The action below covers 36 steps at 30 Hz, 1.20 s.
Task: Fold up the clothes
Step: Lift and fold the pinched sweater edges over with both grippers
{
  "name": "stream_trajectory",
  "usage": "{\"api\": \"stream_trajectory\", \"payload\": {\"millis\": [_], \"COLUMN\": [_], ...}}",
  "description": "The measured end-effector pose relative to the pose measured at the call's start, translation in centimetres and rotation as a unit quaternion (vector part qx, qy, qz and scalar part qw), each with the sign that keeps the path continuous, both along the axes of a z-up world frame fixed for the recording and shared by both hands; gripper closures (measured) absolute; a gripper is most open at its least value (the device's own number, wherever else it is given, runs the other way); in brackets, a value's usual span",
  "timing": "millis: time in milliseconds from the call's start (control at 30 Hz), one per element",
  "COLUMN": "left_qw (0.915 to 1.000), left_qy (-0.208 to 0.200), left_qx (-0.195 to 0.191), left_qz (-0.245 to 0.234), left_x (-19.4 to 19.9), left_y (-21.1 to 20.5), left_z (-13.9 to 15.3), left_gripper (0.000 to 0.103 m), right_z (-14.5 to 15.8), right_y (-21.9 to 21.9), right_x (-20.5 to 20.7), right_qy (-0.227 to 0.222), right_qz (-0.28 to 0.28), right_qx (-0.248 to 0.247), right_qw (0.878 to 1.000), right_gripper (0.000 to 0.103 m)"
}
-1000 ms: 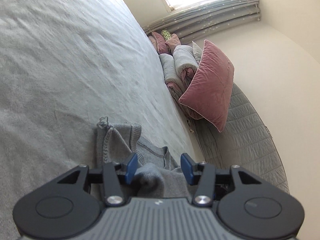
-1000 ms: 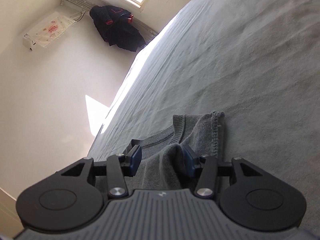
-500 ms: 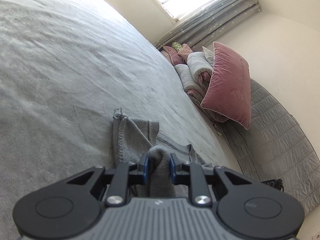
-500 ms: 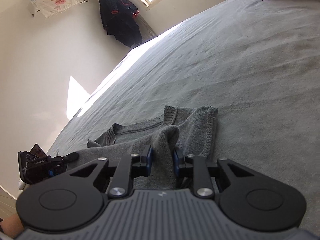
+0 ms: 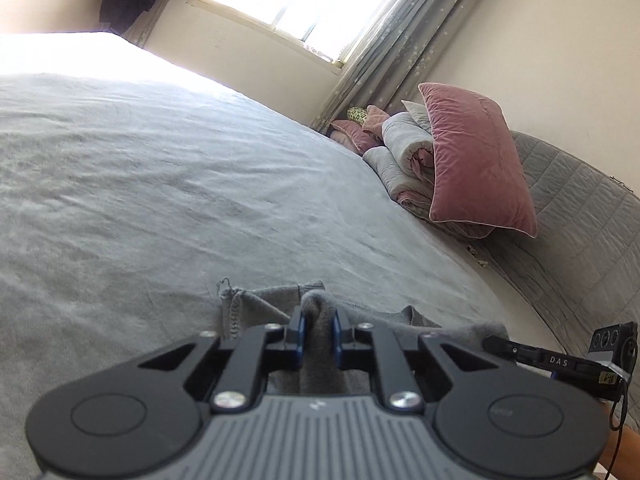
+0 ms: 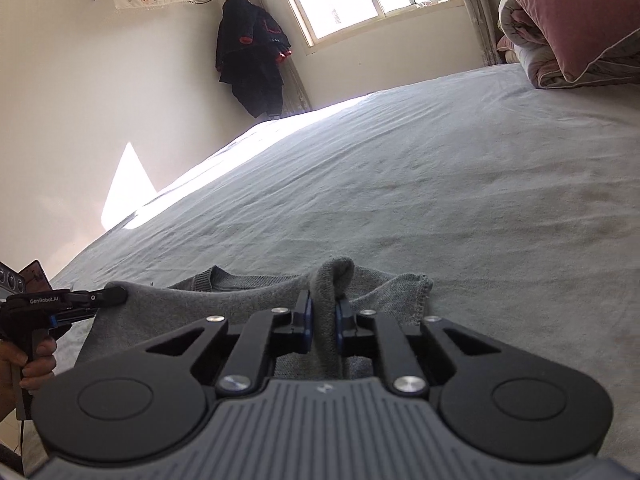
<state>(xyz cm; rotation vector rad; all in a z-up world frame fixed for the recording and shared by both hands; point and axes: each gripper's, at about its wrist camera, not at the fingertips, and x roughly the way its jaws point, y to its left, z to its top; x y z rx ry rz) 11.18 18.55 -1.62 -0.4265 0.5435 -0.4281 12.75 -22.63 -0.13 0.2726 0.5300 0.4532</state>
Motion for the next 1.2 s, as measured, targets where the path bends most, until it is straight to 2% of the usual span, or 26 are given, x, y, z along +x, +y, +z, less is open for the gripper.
{"api": "stream_trajectory", "payload": {"millis": [233,433,567,633,667,733,833,900,1000,1100,1200], "left_qw": [0.9997,0.9975,0.9967,0.9959,0.9953,0.9946,0.9957,0.9953,0.9939,0.9925,0.9916], "left_qy": [0.002,0.035,0.034,0.033,0.027,0.006,-0.026,-0.036,-0.028,-0.019,-0.005], "left_qx": [0.021,0.058,0.069,0.079,0.087,0.093,0.077,0.084,0.106,0.12,0.128], "left_qz": [0.015,0.022,0.024,0.028,0.034,0.045,0.045,0.031,0.008,0.007,0.013], "left_x": [3.5,5.8,5.7,5.5,5.2,4.5,3.6,3.5,3.9,4.3,4.8], "left_y": [-0.8,-1.3,-1.3,-1.3,-1.3,-1.3,-1.3,-2.2,-4.2,-5.0,-4.7], "left_z": [0.3,-1.9,-2.7,-2.0,-1.4,0.0,1.9,2.3,1.5,0.0,-1.5], "left_gripper": [0.09,0.09,0.082,0.078,0.076,0.076,0.076,0.076,0.076,0.077,0.085], "right_z": [-0.3,-2.1,-3.3,-3.0,-2.7,-1.8,0.0,0.8,0.8,-0.1,-1.6], "right_y": [0.1,0.7,1.1,0.9,0.9,0.7,1.0,1.7,3.2,4.7,4.7], "right_x": [3.4,5.9,6.2,6.0,5.9,5.4,4.8,4.6,4.9,5.2,6.0], "right_qy": [0.0,0.022,0.028,0.026,0.023,0.012,-0.021,-0.041,-0.046,-0.045,-0.025], "right_qz": [-0.02,-0.031,-0.033,-0.035,-0.038,-0.05,-0.042,-0.028,-0.01,0.002,-0.003], "right_qx": [-0.003,-0.029,-0.054,-0.054,-0.061,-0.076,-0.105,-0.116,-0.135,-0.156,-0.17], "right_qw": [1.0,0.999,0.998,0.998,0.997,0.996,0.993,0.992,0.99,0.987,0.985], "right_gripper": [0.091,0.091,0.089,0.082,0.075,0.067,0.066,0.066,0.066,0.066,0.066]}}
